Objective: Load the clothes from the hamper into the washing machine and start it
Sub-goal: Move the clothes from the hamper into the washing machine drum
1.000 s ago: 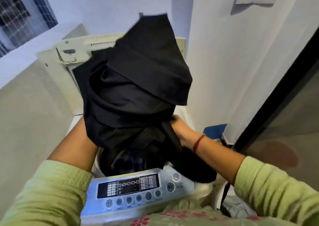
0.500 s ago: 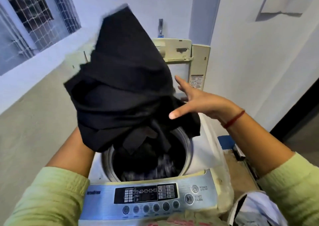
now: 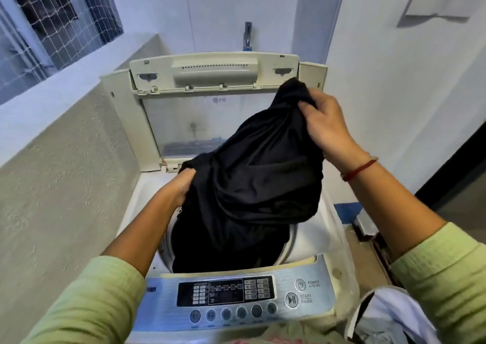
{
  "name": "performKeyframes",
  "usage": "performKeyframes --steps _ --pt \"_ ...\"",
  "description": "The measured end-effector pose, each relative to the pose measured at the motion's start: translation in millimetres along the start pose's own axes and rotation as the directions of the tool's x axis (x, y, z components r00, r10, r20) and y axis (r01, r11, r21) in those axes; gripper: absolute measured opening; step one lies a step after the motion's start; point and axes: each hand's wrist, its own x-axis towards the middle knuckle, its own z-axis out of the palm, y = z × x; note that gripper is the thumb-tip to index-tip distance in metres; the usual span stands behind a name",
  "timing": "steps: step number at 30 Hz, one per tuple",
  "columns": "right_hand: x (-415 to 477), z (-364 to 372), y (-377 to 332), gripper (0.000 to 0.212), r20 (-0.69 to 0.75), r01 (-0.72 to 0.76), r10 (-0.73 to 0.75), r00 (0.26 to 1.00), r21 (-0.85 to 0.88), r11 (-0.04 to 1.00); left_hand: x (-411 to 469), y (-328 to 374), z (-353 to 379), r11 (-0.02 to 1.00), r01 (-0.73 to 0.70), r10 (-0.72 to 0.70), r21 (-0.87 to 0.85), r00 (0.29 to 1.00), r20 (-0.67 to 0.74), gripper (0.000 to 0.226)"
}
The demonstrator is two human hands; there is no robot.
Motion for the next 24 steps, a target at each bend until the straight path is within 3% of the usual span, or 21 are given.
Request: performKeyframes --steps 1,2,4,6,9,11,14,16,18,19,20,21,22,23,24 --pt "2 -3 0 0.029 -0.011 0.003 -0.004 1.000 -0.014 1.000 2 0 -1 1.000 0.001 -0.001 -0.019 1.000 -0.021 0.033" --pt "2 -3 -1 0.029 -0.023 -0.005 0.005 1.000 -0.005 1.000 4 -3 0 0.999 0.008 -0.006 -0.032 0.999 0.050 0.029" --pt "1 -1 -1 0.024 -0.059 -0.045 0.053 0.997 0.135 0.990 2 -6 1 0.989 0.047 -0.027 -0.141 0.990 0.141 0.030" --pt "2 1 -6 0.023 -0.101 -0.098 0.135 0.986 0.309 0.946 0 -9 2 0.959 0.145 -0.061 -0.243 0.943 0.326 0.051" --pt "8 2 -8 0.021 -0.119 -0.131 0.200 0.973 0.431 0.893 -2 -29 13 0.894 0.300 -0.111 -0.333 0.868 0.484 0.079" --pt "10 4 -7 0.021 -0.113 -0.144 0.215 0.970 0.442 0.885 -14 -38 22 0.859 0.345 -0.174 -0.378 0.892 0.417 0.074" --pt "16 1 -4 0.021 -0.142 -0.144 0.229 0.963 0.448 0.883 -25 -26 22 0.845 0.223 -0.145 -0.487 0.971 0.192 0.050" --pt "20 -5 0 0.021 -0.091 -0.201 0.262 0.961 0.424 0.883 -27 -6 13 0.827 0.127 -0.079 -0.547 0.991 0.112 0.062" --pt "21 -7 6 0.020 0.140 -0.330 0.302 0.943 0.272 0.904 -30 19 6 0.831 0.032 -0.001 -0.555 0.998 0.056 0.073" --pt "19 -5 11 0.024 0.274 -0.367 0.332 0.903 0.086 0.926 -37 35 6 0.835 -0.011 0.045 -0.550 0.998 0.049 0.072" --pt "17 -4 17 0.035 0.381 -0.322 0.369 0.847 -0.184 0.929 -36 47 7 0.836 -0.054 0.087 -0.546 0.996 0.034 0.067" --pt "14 0 24 0.050 0.433 -0.184 0.388 0.814 -0.440 0.879 -39 62 9 0.812 -0.084 0.106 -0.578 0.994 0.004 0.060" --pt "12 5 31 0.063 0.416 -0.039 0.353 0.838 -0.600 0.799 -38 76 12 0.781 -0.115 0.122 -0.613 0.992 -0.030 0.056" --pt "8 10 33 0.069 0.375 0.043 0.258 0.890 -0.634 0.772 -40 89 14 0.735 -0.127 0.124 -0.666 0.991 -0.052 0.057" --pt "1 15 33 0.068 0.322 0.050 0.167 0.932 -0.571 0.820 -35 98 13 0.705 -0.124 0.123 -0.698 0.991 -0.051 0.059"
